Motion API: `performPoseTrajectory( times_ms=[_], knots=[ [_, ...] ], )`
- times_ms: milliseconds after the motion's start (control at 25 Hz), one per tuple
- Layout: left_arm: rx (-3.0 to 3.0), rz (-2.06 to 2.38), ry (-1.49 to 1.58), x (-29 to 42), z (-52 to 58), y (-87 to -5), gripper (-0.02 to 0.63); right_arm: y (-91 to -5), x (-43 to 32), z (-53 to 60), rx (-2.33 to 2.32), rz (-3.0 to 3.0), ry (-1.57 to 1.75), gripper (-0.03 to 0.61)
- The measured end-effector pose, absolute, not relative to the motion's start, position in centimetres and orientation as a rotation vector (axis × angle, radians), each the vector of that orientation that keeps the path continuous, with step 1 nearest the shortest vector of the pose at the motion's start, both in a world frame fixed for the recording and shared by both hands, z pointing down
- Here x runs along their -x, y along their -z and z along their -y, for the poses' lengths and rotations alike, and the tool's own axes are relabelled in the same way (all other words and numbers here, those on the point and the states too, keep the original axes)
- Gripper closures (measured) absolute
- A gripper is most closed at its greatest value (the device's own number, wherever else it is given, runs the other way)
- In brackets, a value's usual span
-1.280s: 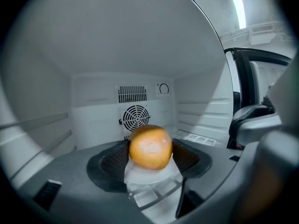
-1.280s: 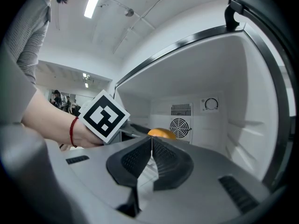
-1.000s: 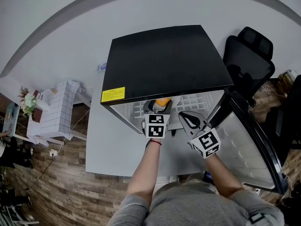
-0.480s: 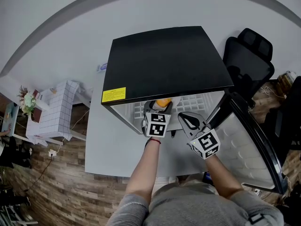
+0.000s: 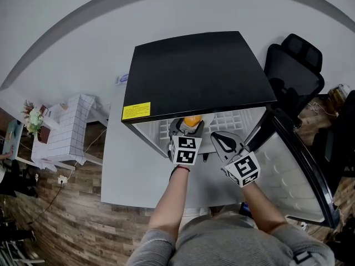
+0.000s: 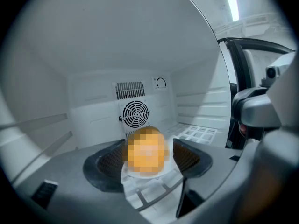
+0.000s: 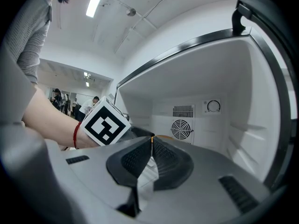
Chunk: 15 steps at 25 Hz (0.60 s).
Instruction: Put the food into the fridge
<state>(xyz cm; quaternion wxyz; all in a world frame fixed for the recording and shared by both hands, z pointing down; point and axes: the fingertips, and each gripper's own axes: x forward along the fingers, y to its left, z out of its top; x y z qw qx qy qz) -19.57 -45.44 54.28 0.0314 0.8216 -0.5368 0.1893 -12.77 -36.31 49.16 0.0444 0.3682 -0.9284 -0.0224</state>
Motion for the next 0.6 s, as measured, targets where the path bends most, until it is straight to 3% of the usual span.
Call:
performPoseTrajectory(
  times_ms=[600],
  knots=[
    [-2.553, 1.712, -0.389, 21.5, 41.3, -51.3, 0.307, -48.8, 12.9, 34.7, -1.127, 2.841, 0.069, 0.566]
  ],
)
